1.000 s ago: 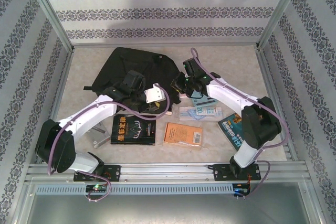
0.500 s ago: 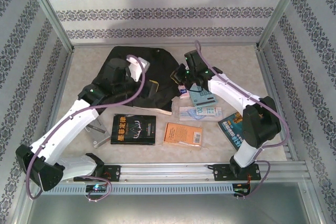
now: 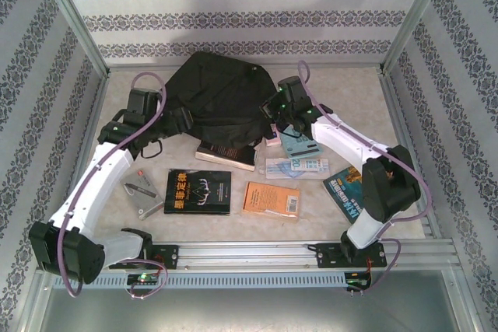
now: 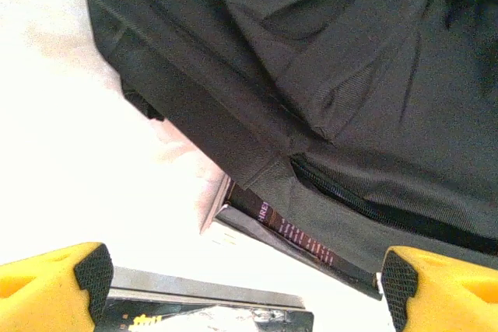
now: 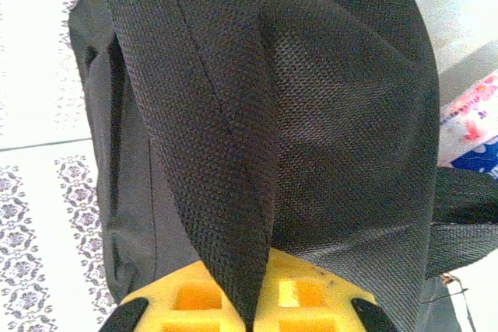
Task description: Pack the student bag
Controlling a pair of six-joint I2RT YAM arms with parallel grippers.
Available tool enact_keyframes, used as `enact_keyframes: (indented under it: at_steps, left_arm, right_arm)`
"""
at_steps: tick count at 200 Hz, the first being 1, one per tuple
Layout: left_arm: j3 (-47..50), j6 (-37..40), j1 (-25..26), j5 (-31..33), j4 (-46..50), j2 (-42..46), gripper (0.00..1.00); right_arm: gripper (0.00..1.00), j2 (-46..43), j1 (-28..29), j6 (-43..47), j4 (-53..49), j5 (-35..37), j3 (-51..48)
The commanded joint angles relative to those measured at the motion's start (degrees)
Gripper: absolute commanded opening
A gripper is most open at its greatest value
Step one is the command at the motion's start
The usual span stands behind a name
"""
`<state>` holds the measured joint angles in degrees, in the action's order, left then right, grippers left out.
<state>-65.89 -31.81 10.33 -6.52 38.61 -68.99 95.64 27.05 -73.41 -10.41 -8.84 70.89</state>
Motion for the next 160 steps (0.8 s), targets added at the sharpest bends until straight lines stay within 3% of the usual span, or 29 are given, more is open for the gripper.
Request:
enact_keyframes:
  at_steps: [1,17,30,52,70,91,119,142,160]
  left_arm:
    - [0.15,-4.97,-1.86,-3.22,2.08,0.45,0.91]
    - [0.08,-6.68,-1.96,-3.98,1.86,-0.31,0.91]
    - [0.31,-7.67,-1.98,-3.89,1.97,-1.17,0.91]
    - [0.67,-8.26,-2.07,-3.50,2.54,-3.48,0.91]
    - [0.41,-8.75,-2.15,-2.92,3.01,-5.05,0.91]
    - [-0.22,-8.98,-2.32,-0.76,4.06,-6.37,0.91]
    - [0.14,-10.79,-2.70,-1.67,3.13,-8.56,0.89]
    - [1.28,-12.78,-2.69,-4.30,0.69,-10.54,0.87]
    - [2.21,-14.03,-2.65,-5.10,-1.27,-11.79,0.85]
  right_arm:
    - [0.00,0.86,1.13,2.29,2.78,-1.91,-1.11]
    - [0.00,0.18,2.49,5.09,0.45,-1.33,-2.03]
    - [0.17,-0.68,4.21,6.17,0.82,-1.50,-3.89]
    - [0.32,-1.00,6.78,11.18,0.23,-4.63,-4.41]
    - [0.54,-2.28,7.11,18.51,-1.21,-7.96,-4.69]
    - [0.71,-5.63,5.65,27.87,-9.49,-3.79,-3.34]
    - [0.79,-10.25,1.72,35.03,-16.33,3.71,-1.37]
    - [0.71,-10.11,-2.64,38.72,-15.45,2.43,1.22]
    - [0.68,-4.09,-4.74,42.46,-17.87,-2.75,8.13]
